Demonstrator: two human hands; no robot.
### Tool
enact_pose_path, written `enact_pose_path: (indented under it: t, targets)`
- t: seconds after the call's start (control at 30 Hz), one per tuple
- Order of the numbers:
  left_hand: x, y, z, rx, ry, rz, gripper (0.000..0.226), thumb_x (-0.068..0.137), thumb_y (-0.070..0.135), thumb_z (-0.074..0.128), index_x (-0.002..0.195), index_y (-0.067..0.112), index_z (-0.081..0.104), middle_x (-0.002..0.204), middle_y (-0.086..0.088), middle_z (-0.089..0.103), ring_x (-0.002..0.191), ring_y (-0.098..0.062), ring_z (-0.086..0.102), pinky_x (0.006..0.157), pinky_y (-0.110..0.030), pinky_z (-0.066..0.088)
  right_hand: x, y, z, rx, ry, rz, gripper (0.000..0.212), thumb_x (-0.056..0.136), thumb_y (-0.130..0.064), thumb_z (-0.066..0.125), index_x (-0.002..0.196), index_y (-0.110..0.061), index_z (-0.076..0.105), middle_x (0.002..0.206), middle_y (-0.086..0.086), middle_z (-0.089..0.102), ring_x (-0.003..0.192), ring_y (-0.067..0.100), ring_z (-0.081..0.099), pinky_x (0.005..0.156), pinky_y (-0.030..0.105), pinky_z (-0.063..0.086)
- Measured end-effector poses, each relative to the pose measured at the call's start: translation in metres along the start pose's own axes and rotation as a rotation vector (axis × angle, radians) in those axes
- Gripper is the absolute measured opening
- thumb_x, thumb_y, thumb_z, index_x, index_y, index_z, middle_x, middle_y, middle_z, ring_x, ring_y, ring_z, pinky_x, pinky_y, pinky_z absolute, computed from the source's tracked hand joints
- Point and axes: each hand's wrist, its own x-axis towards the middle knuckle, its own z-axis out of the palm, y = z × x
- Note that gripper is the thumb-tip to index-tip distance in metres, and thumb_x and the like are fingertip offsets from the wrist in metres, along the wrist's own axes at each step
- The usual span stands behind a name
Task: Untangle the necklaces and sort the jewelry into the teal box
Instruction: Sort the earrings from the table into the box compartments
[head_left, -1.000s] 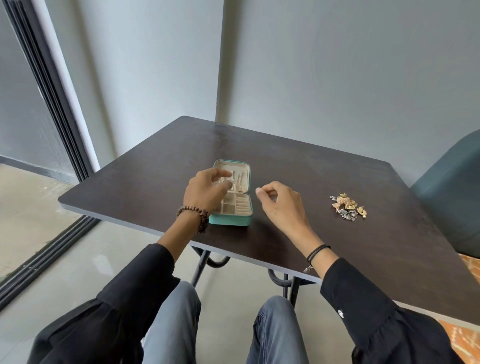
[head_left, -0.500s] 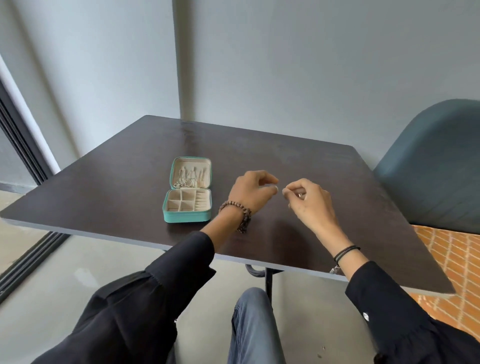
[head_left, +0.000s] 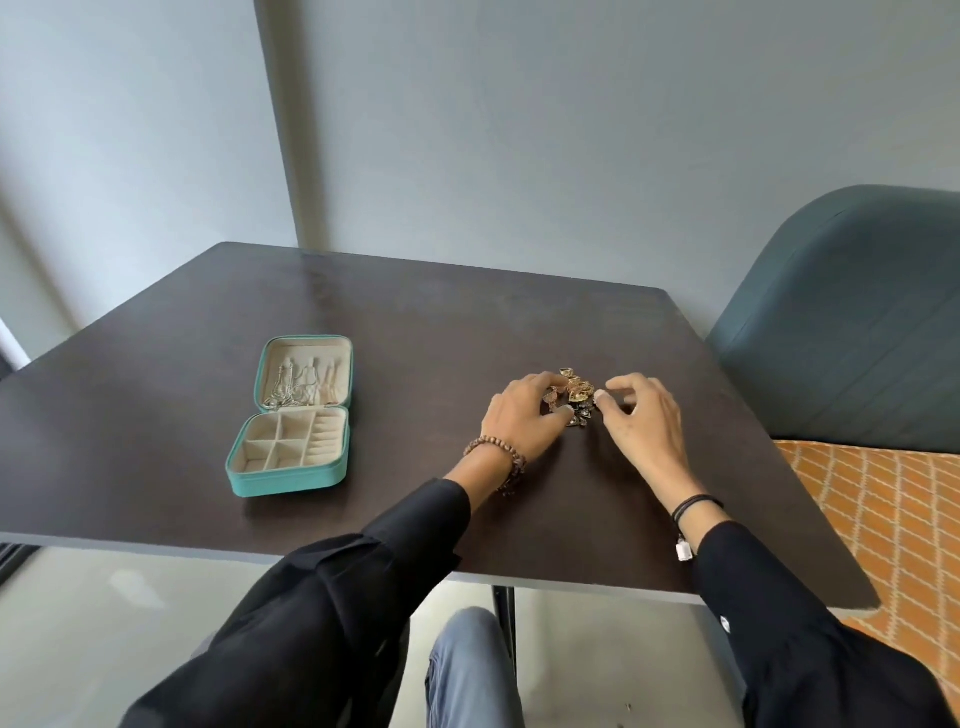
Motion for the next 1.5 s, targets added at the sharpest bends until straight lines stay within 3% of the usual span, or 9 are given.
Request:
enact_pose_path:
  t: [0.17, 0.37, 0.63, 0.87, 1.0, 1.17, 1.3, 1.4, 1.5]
  targets:
    - [0.014, -0.006, 0.007, 0.117, -0.026, 0.057, 0.046, 0.095, 0.039, 0.054, 0.14, 0.034, 0.05, 0.154, 0.007, 0.041, 0.139, -0.018, 0.038, 0.112, -0.042, 0.027, 0.01, 0.004, 0.011, -0.015, -0.027, -0.017, 0.026, 0.094, -0.03, 0.067, 0.112, -0.014, 0.073, 0.114, 0.008, 0.066, 0.115, 0.03, 0.054, 0.098, 0.033, 0.039]
    - [0.019, -0.009, 0.014, 0.243, -0.038, 0.103, 0.042, 0.096, 0.037, 0.05, 0.137, 0.036, 0.054, 0.154, 0.009, 0.04, 0.14, -0.016, 0.037, 0.109, -0.036, 0.025, 0.017, 0.002, 0.015, -0.119, -0.081, -0.071, 0.032, 0.094, -0.035, 0.066, 0.121, -0.019, 0.073, 0.119, 0.007, 0.06, 0.119, 0.03, 0.048, 0.102, 0.036, 0.041]
    - [0.019, -0.012, 0.014, 0.178, 0.024, 0.104, 0.039, 0.092, 0.029, 0.054, 0.13, 0.031, 0.061, 0.147, 0.005, 0.049, 0.135, -0.018, 0.042, 0.108, -0.035, 0.031, 0.014, 0.004, 0.013, -0.007, -0.058, -0.111, 0.013, 0.087, -0.027, 0.075, 0.099, -0.022, 0.075, 0.101, -0.003, 0.07, 0.104, 0.022, 0.059, 0.079, 0.018, 0.031]
    - [0.017, -0.012, 0.011, 0.122, 0.069, 0.093, 0.039, 0.091, 0.02, 0.053, 0.129, 0.022, 0.062, 0.145, 0.005, 0.052, 0.134, -0.017, 0.042, 0.106, -0.031, 0.034, 0.006, -0.002, 0.005, 0.129, -0.049, -0.1, 0.025, 0.082, -0.018, 0.079, 0.106, -0.02, 0.071, 0.093, -0.009, 0.073, 0.1, 0.008, 0.062, 0.085, -0.002, 0.035]
    - [0.017, -0.013, 0.01, 0.1, 0.088, 0.117, 0.039, 0.091, 0.02, 0.054, 0.13, 0.022, 0.062, 0.143, 0.006, 0.053, 0.133, -0.016, 0.043, 0.104, -0.032, 0.038, 0.005, -0.003, 0.005, 0.17, -0.035, -0.144, 0.031, 0.078, -0.02, 0.08, 0.104, -0.029, 0.067, 0.09, -0.02, 0.072, 0.093, -0.002, 0.066, 0.103, 0.047, 0.047]
    - [0.016, -0.015, 0.011, 0.122, 0.089, 0.178, 0.034, 0.089, 0.021, 0.059, 0.122, 0.027, 0.068, 0.137, 0.009, 0.057, 0.13, -0.014, 0.044, 0.1, -0.033, 0.043, 0.002, -0.005, 0.006, 0.15, -0.016, -0.284, 0.026, 0.079, -0.017, 0.078, 0.098, -0.031, 0.07, 0.082, -0.02, 0.072, 0.087, -0.002, 0.069, 0.097, 0.053, 0.048]
    - [0.016, -0.014, 0.011, 0.145, 0.152, 0.234, 0.025, 0.089, 0.025, 0.065, 0.113, 0.027, 0.072, 0.129, 0.011, 0.062, 0.126, -0.013, 0.046, 0.095, -0.033, 0.044, -0.001, -0.008, 0.005, 0.084, 0.064, -0.385, 0.023, 0.08, -0.013, 0.078, 0.099, -0.025, 0.071, 0.084, -0.016, 0.073, 0.09, 0.004, 0.068, 0.097, 0.044, 0.045]
    - [0.014, -0.012, 0.011, 0.161, 0.203, 0.262, 0.021, 0.087, 0.026, 0.069, 0.108, 0.025, 0.072, 0.117, 0.01, 0.068, 0.118, -0.015, 0.051, 0.091, -0.034, 0.046, -0.003, -0.009, 0.003, 0.067, 0.102, -0.409, 0.024, 0.079, -0.01, 0.08, 0.099, -0.021, 0.073, 0.084, -0.016, 0.067, 0.077, -0.01, 0.059, 0.078, 0.011, 0.041]
    - [0.013, -0.011, 0.011, 0.195, 0.255, 0.267, 0.018, 0.087, 0.025, 0.07, 0.105, 0.025, 0.073, 0.105, 0.008, 0.07, 0.108, -0.017, 0.054, 0.087, -0.034, 0.045, -0.004, -0.008, 0.004, 0.047, 0.128, -0.431, 0.024, 0.08, -0.009, 0.079, 0.1, -0.021, 0.072, 0.086, -0.011, 0.067, 0.067, -0.008, 0.055, 0.065, 0.008, 0.042]
